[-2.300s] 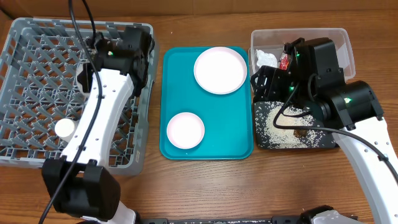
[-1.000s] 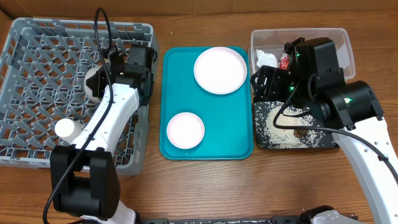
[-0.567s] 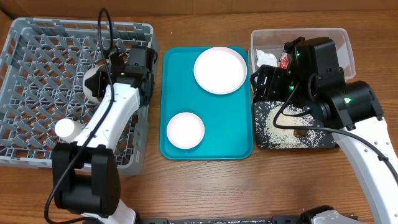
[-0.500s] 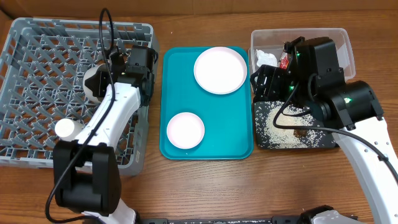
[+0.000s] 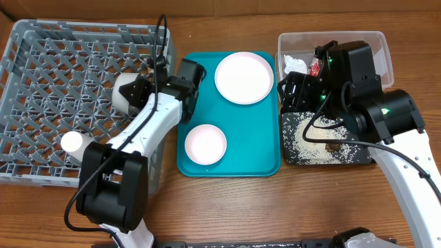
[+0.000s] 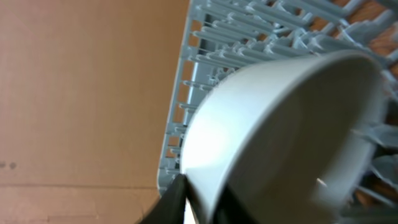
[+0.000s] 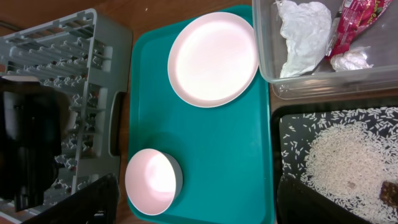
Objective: Sort waste into correct bins and load items into the dishwasher
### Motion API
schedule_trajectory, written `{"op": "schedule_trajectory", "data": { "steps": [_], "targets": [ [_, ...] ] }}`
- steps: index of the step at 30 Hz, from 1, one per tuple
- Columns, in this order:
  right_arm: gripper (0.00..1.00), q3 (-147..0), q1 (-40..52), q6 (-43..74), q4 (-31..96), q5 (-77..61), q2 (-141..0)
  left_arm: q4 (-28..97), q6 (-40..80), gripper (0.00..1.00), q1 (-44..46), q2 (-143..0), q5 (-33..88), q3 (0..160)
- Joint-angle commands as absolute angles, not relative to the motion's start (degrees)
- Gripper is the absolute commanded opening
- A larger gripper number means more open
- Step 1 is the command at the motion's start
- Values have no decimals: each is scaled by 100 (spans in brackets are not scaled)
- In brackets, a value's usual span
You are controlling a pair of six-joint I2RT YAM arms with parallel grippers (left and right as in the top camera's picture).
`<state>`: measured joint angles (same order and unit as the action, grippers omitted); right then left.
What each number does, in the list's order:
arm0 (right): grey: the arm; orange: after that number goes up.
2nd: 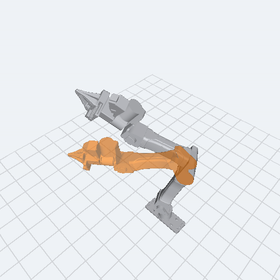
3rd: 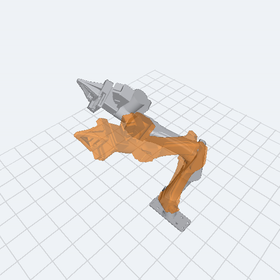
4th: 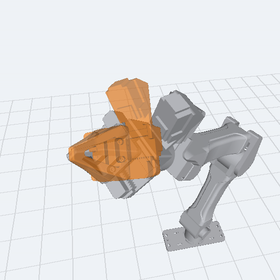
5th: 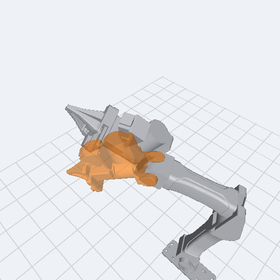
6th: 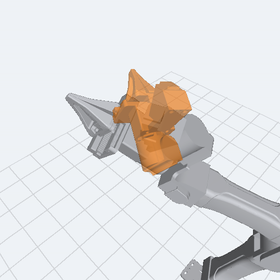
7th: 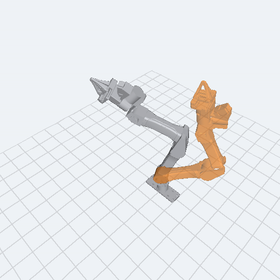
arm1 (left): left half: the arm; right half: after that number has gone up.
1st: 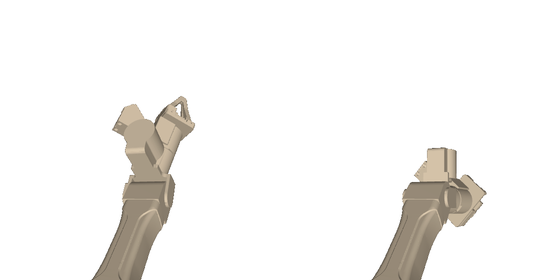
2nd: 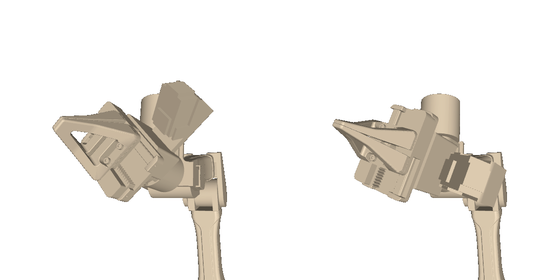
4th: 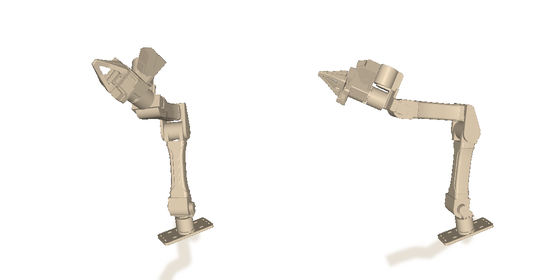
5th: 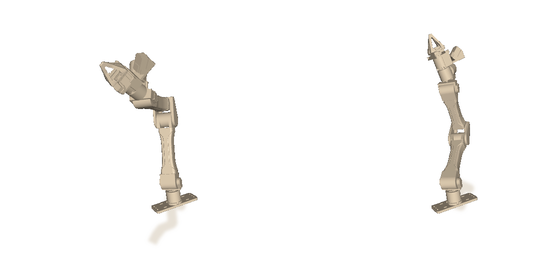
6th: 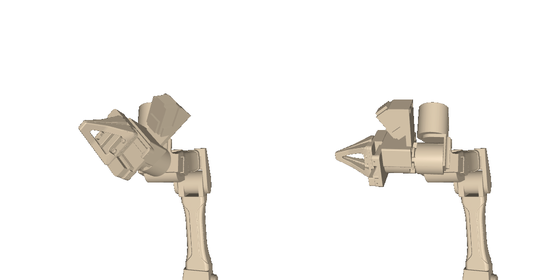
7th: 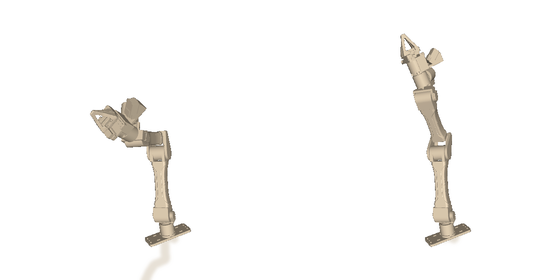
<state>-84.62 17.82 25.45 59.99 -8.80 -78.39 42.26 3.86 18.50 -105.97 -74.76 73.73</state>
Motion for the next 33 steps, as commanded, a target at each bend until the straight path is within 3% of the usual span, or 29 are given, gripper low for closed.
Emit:
{"op": "schedule_trajectory", "data": {
  "steps": [1, 2, 8, 18, 23, 30, 33],
  "targets": [
    [83, -8514, 1776, 2530, 5951, -908, -7863, 4379, 364, 29, 2014, -10713, -7306, 7308],
    [83, -8514, 1776, 2530, 5951, -908, -7863, 4436, 368, 34, 2045, -10713, -7303, 7308],
    [83, -8514, 1776, 2530, 5946, -908, -7863, 4687, 569, 43, 2429, -10672, -7183, 7317],
    [83, -8514, 1776, 2530, 5951, -908, -7863, 4753, 816, 60, 3367, -9616, -4066, 7644],
    [83, -8514, 1776, 2530, 5951, -908, -7863, 5006, 733, 49, 3382, -9330, -2268, 7655],
    [83, -8514, 1776, 2532, 5966, -908, -7863, 5529, 1949, 47, 2810, -9581, -829, 7456],
    [83, -8514, 1776, 2532, 5970, -908, -7863, 5636, 2327, 46, 2676, -9758, -843, 7216]
  ]
}}
